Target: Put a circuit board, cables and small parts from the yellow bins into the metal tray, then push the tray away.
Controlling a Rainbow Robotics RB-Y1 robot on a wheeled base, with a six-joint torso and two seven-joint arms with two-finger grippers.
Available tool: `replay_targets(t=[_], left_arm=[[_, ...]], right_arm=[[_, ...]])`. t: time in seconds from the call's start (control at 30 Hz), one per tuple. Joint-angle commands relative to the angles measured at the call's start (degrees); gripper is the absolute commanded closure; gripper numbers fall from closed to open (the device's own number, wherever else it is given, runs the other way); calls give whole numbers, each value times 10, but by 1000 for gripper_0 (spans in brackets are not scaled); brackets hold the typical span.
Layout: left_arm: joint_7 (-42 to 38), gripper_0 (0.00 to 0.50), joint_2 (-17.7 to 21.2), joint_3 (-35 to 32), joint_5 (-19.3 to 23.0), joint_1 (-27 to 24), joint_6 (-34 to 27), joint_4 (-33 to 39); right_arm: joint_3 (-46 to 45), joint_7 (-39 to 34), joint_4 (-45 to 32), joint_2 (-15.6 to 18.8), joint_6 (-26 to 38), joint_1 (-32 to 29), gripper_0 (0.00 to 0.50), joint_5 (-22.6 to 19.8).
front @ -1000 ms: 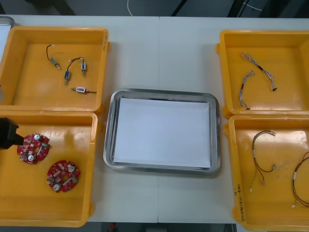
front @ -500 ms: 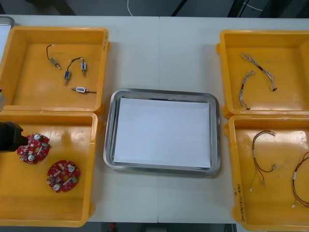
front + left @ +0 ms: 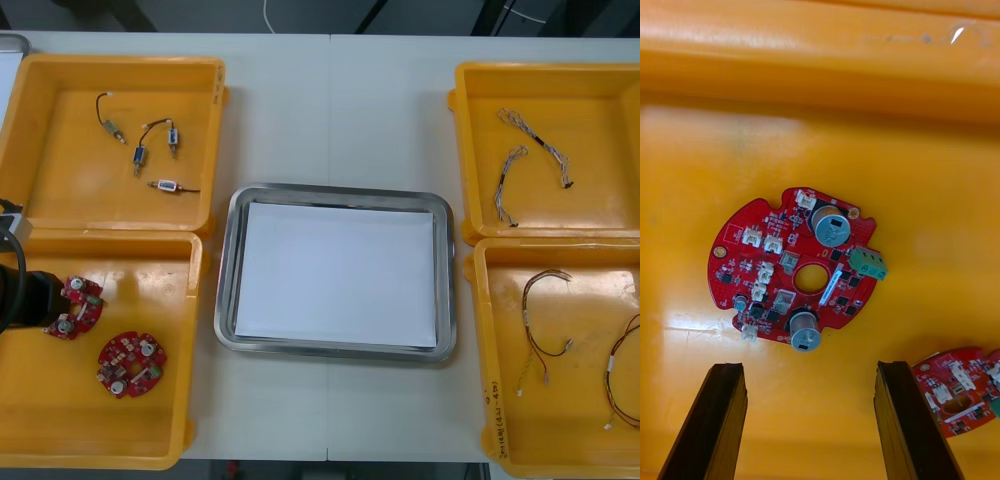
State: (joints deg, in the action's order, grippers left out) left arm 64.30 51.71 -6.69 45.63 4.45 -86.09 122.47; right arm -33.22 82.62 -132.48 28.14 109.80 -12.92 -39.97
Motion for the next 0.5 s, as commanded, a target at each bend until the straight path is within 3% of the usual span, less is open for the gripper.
replay_targets(t=[0.03, 0.5], left_arm=[[30, 0, 23, 14, -14, 17, 9, -1], [23, 0, 23, 58, -44, 19, 59, -32]], right_arm=[[-1, -40, 11, -5, -26, -14, 0, 2], [32, -58, 50, -5, -125, -3, 0, 14]])
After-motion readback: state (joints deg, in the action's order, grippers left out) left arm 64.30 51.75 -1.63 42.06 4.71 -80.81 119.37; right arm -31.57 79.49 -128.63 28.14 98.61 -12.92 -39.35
